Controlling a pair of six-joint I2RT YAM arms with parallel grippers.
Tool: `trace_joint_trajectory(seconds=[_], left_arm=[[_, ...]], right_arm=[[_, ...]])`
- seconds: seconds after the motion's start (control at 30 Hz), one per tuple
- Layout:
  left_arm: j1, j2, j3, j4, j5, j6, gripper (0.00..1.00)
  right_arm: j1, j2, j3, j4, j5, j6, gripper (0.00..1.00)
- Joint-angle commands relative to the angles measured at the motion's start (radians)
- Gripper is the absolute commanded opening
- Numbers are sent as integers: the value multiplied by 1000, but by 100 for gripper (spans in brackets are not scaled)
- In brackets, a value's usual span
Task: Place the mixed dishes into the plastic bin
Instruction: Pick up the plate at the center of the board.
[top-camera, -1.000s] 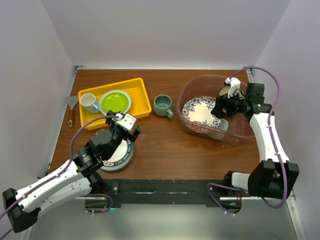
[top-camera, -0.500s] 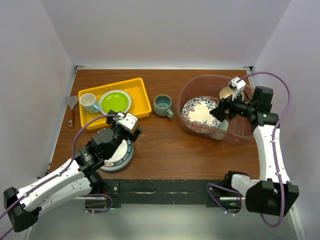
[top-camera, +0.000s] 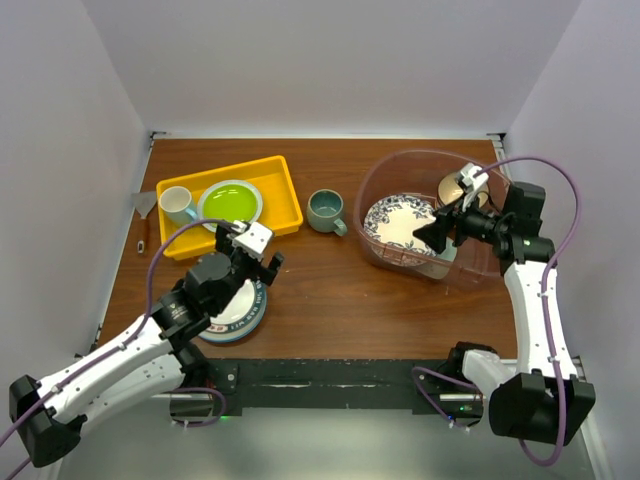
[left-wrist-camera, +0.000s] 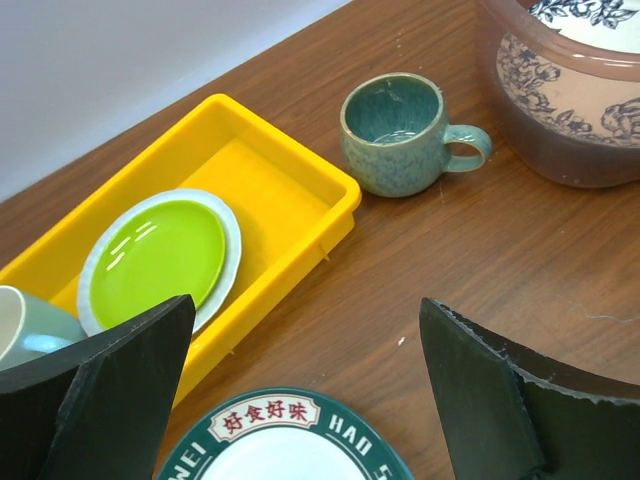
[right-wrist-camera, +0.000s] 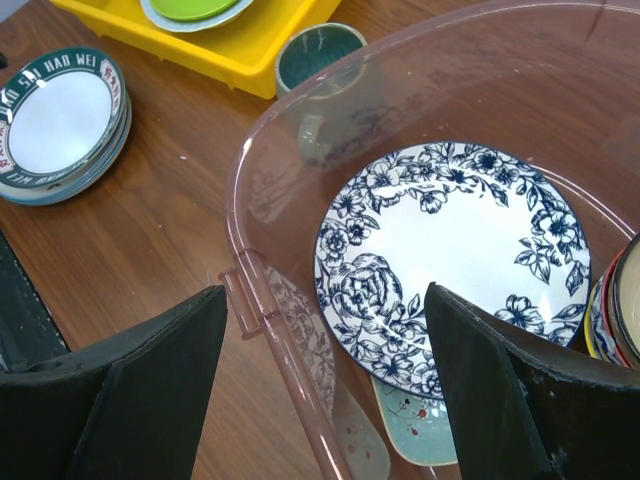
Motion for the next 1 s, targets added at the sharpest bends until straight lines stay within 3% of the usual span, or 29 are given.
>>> trace_joint_trajectory(seconds=[0.0,0.2,0.43,0.7,0.87,0.97], left_arm=[[15,12,52,21,64,-151,100],[15,58,42,32,128,-390,100],[15,144,83,-149,104,-732,100],[14,258,134,-437,0,-872,100],[-11,357,148,-493,1,-920,100],[-46,393,157,-536,-71,-967,100]], right_arm=[[-5,-24,-2,32,-34,-22,84],[-5,-27,1,22,-28,-25,84],[-5,-30,5,10,-14,-30,85],[-5,-38,8,1,-16,-33,85],[-5,-41,7,1,-17,-33,86],[-5,-43,7,-1,-17,-33,86]])
